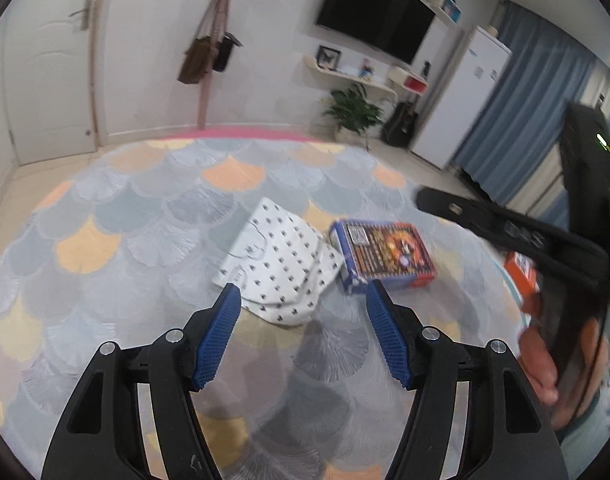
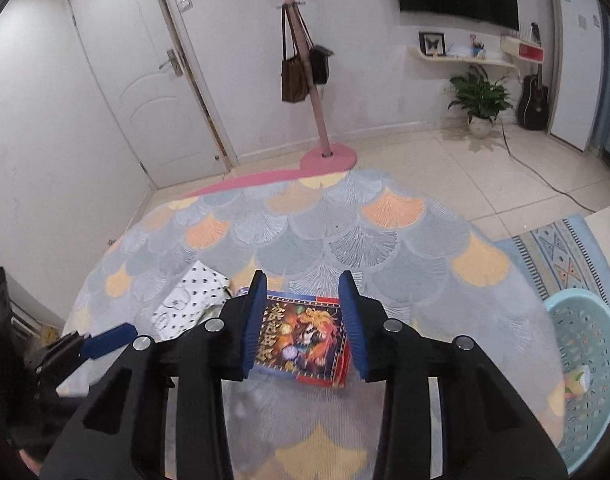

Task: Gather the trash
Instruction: 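Grasp the card box with the right tool while the left tool grasps the white dotted bag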

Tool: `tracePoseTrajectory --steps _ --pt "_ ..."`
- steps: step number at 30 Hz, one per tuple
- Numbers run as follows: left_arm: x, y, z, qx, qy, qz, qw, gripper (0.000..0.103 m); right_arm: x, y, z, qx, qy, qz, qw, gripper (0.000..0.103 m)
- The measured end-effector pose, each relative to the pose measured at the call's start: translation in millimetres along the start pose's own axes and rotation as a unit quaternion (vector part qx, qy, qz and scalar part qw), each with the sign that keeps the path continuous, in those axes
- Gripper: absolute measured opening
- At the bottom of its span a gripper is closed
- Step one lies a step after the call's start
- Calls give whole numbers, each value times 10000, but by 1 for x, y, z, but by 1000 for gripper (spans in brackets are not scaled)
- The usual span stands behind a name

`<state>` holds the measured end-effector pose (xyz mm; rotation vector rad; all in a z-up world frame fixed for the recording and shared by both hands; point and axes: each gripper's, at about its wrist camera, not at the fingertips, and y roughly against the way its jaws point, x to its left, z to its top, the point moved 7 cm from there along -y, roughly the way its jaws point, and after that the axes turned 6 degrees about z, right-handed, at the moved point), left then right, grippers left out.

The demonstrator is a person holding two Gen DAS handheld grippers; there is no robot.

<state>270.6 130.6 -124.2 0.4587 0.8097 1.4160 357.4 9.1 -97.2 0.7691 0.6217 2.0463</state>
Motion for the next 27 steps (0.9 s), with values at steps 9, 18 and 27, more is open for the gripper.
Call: tracePoseTrajectory --steps 9,18,27 --pt "-3 -31 -4 360 -446 464 9973 65 3 -43 2 458 154 69 9988 34" --pt "4 -28 -5 166 -442 707 9964 61 -3 -42 -21 1007 -139 660 9926 34" --pt "23 -21 -2 42 -9 593 9982 26 15 -7 -61 969 126 922 9909 69"
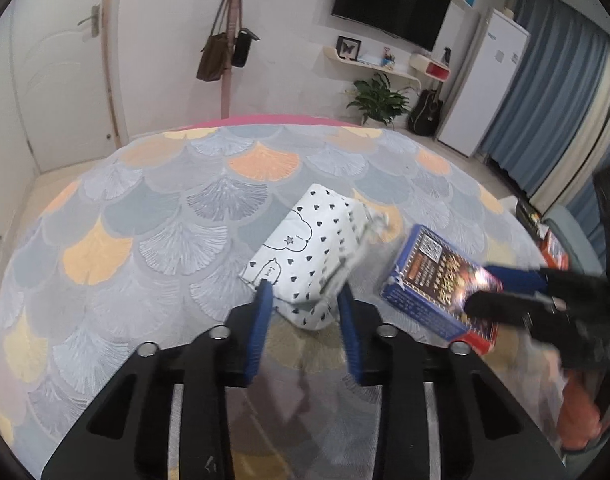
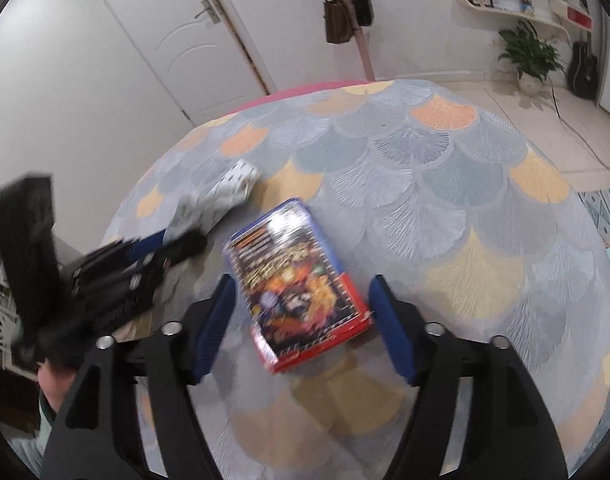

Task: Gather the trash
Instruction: 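Grasp the card box with the right tool while the left tool grasps the white dotted bag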

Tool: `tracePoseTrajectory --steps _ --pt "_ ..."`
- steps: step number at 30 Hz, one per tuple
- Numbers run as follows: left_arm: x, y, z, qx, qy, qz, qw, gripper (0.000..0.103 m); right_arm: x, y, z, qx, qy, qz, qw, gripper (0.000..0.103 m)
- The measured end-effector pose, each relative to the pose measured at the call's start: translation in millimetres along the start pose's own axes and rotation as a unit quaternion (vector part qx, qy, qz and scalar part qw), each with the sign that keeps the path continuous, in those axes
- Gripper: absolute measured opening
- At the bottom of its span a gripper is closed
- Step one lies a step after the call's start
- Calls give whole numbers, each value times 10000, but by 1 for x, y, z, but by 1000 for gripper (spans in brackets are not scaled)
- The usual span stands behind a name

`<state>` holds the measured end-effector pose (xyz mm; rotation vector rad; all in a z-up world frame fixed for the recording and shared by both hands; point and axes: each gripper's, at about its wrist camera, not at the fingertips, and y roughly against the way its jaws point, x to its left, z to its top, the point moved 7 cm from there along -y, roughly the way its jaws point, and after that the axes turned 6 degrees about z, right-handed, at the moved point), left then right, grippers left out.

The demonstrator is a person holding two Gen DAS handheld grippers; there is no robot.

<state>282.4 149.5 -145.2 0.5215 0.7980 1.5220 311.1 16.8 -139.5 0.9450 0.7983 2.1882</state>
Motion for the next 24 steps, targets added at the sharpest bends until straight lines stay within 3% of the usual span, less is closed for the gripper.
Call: tracePoseTrajectory --steps 2,6,14,20,24 --pt "1 0 1 6 45 -45 10000 20 9 0 -5 -1 129 0 9999 75" --pt "0 3 0 1 53 -91 9999 10 27 -8 -10 96 505 -265 9983 75" --pt "12 21 1 -155 268 -57 9995 7 35 -15 -9 -112 798 -1019 9915 74" --pt "18 38 0 -276 310 -46 9991 7 44 -18 -9 -177 1011 -1440 9842 57" --pt "15 49 -1 -360 257 -45 9990 7 48 -17 -10 -223 1100 -1584 9810 57"
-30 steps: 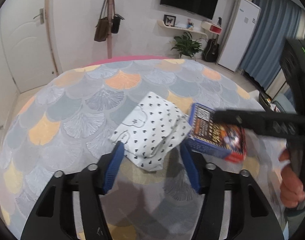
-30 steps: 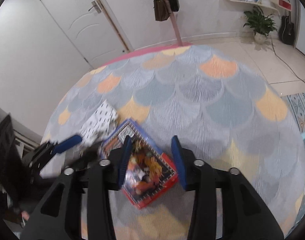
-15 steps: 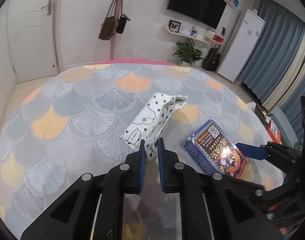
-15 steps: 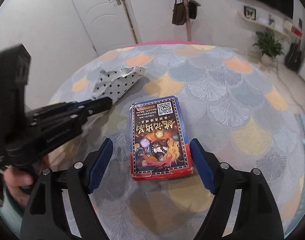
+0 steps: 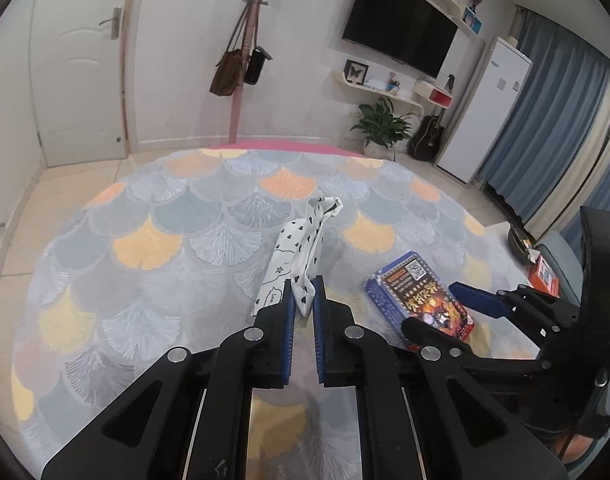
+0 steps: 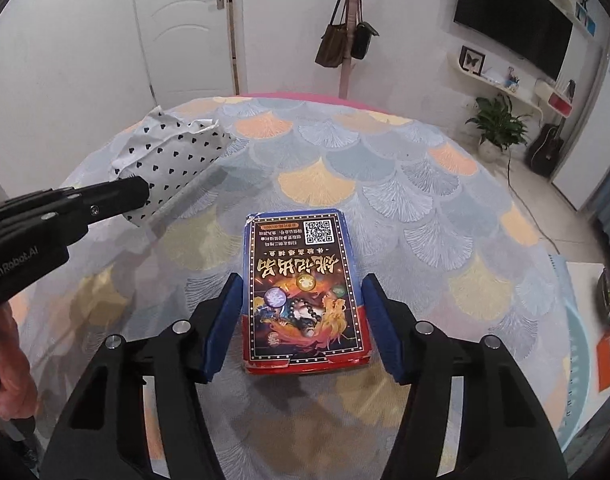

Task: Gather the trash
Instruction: 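Grasp the card box with the right tool while the left tool grasps the white dotted bag, then carry both items over the blue basket and open both tools to drop them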

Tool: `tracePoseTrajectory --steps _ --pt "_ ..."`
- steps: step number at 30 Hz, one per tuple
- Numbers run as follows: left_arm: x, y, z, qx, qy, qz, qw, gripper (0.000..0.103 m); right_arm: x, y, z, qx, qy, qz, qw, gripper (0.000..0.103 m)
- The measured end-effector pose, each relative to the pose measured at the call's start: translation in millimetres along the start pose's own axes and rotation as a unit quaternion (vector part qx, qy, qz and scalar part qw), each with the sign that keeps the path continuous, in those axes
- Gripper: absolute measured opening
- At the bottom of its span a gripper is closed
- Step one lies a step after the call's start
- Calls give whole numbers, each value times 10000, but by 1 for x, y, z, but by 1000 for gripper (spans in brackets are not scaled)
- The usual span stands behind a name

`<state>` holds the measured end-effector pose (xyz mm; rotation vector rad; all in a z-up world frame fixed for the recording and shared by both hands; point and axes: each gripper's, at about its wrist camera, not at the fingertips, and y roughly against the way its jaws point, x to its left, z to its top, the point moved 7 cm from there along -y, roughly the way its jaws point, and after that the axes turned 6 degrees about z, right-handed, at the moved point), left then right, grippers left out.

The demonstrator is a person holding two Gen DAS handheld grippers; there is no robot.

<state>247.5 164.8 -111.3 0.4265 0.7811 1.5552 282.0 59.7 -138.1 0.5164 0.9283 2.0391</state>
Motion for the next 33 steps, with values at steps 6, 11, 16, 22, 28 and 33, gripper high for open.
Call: tracePoseTrajectory --steps 6,11,16,22,28,33 --pt "-10 21 4 -180 -47 -100 9998 7 2 35 4 -422 177 -392 9982 57" --pt "-30 38 10 -340 -185 -240 9990 7 -8 71 6 -802 127 -649 9946 57" --pt "-60 52 16 -494 -397 -424 9971 7 -25 106 3 -1125 -58 -806 9904 57" --pt "-111 62 20 -633 -768 -715 9925 6 -63 146 -6 -1435 -354 -1112 9827 57" --pt "-168 60 18 -661 -1187 -971 9860 6 -114 175 -23 -1609 -775 -1365 9744 57" --pt "-217 51 17 -626 -1522 -1184 9792 6 -162 186 -45 -1602 -1202 -1564 9672 57"
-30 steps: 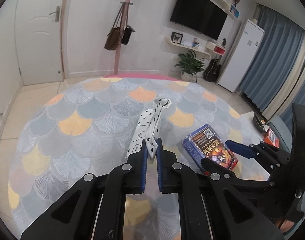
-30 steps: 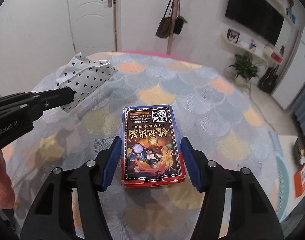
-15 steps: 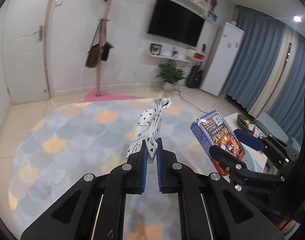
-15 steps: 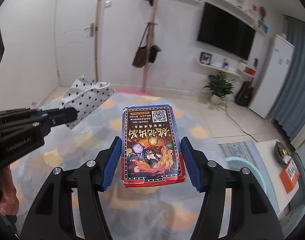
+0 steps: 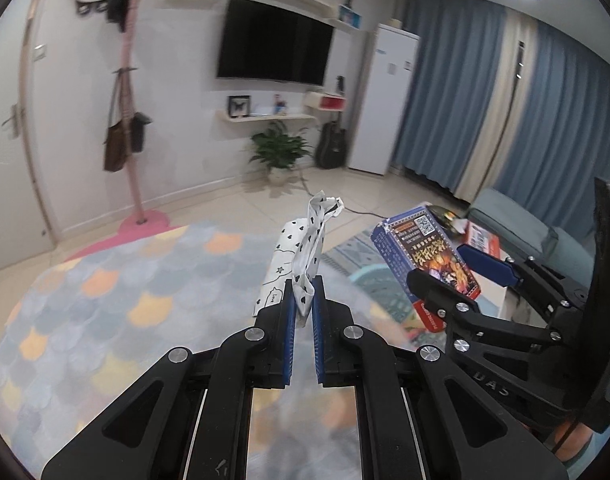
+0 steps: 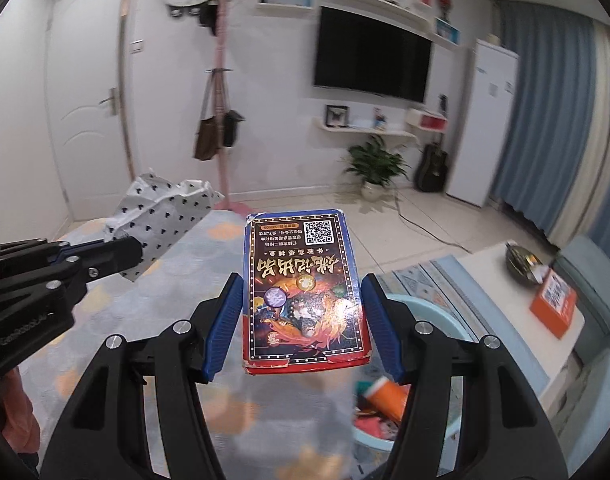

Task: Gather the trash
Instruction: 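Carry both items over the blue basket and open both tools to drop them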

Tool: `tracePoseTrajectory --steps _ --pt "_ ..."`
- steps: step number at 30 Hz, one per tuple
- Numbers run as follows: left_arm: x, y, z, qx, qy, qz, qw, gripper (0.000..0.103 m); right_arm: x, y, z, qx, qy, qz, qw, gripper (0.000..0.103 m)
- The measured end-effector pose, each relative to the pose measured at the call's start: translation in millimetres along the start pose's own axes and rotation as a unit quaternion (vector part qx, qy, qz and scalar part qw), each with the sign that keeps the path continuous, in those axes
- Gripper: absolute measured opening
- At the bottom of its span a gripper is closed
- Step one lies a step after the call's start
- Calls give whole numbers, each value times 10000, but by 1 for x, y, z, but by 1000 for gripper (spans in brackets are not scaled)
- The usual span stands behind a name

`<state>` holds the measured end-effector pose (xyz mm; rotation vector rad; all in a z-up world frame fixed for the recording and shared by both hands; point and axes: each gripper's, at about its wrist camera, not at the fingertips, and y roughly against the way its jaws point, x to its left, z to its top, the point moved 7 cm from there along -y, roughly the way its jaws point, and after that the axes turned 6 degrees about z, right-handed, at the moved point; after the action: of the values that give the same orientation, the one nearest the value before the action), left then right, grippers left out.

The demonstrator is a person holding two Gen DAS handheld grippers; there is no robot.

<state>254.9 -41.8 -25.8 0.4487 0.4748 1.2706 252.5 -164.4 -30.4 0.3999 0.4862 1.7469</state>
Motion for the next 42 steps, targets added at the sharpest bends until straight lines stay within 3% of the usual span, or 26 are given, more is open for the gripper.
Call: tracePoseTrajectory --steps 8,14,26,33,42 --pt "-58 -41 12 223 -248 -459 9984 6 -89 -22 -21 260 -756 -432 9959 57" --pt "-88 -73 21 380 -334 -670 9965 6 -145 -59 -51 697 -1440 -581 9854 57" --pt "-140 -145 9 974 -527 -878 9900 7 -193 -106 -110 1443 -2339 -569 9598 58" --pt "-136 -154 -10 1194 -462 -955 9872 46 -196 -98 -118 1471 -2451 -542 9568 59" --pt "-113 -112 -16 1064 -390 -890 9896 66 -171 -60 -97 1137 -2528 -289 9604 67"
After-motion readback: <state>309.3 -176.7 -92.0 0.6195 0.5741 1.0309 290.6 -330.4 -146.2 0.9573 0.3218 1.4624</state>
